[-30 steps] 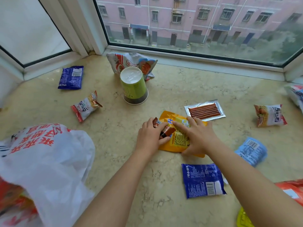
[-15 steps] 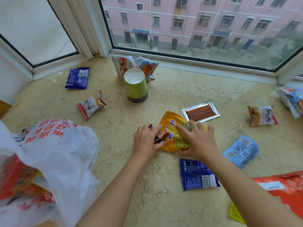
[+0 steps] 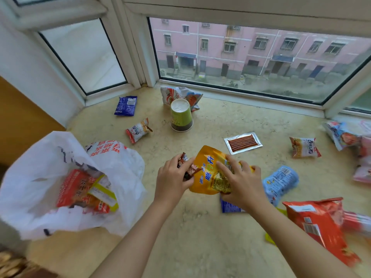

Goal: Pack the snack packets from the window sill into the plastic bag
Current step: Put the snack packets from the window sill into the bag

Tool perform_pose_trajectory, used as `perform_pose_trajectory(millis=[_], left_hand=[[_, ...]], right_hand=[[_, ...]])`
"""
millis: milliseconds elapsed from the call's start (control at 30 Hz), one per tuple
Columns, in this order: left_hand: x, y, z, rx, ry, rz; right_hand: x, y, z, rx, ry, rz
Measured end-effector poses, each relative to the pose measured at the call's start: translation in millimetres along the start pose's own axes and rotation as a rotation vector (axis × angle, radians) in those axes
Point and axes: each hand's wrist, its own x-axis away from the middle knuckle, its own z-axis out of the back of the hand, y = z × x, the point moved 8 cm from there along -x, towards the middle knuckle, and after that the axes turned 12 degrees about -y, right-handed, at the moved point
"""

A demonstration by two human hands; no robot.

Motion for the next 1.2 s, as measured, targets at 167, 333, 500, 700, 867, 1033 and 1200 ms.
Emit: perform_pose_trajectory(millis=[167,333,500,700,867,1033,1200], left_hand=[[47,6,52,-0.118,-0.001,-0.021],[95,-16,115,-0.244,0.076,-0.017],[132,-80,153,-0.239,0.093,0.130],[150,-186,153,-0.167,-0.072,0.354],[133,-249,139,-0.183,-0.296,0.393],[112,-283,122,-0.225,-0.385,0.314],[94,-297,123,-0.235,-0.308,0.219]], right_hand=[[38,-38,39,-0.031,0.018,0.068],[71,-95,79,-0.044,0.092,0.183],[82,-160,89,-0.064,0.063,0.230],[78,-230,81,-0.169,-0.019,0.212],[65,-294,73,-0.222,-0.118,0.197],[37,-338,59,-0.183,-0.212,0.181],[4,-358,49,-0.169,-0.263,0.136]])
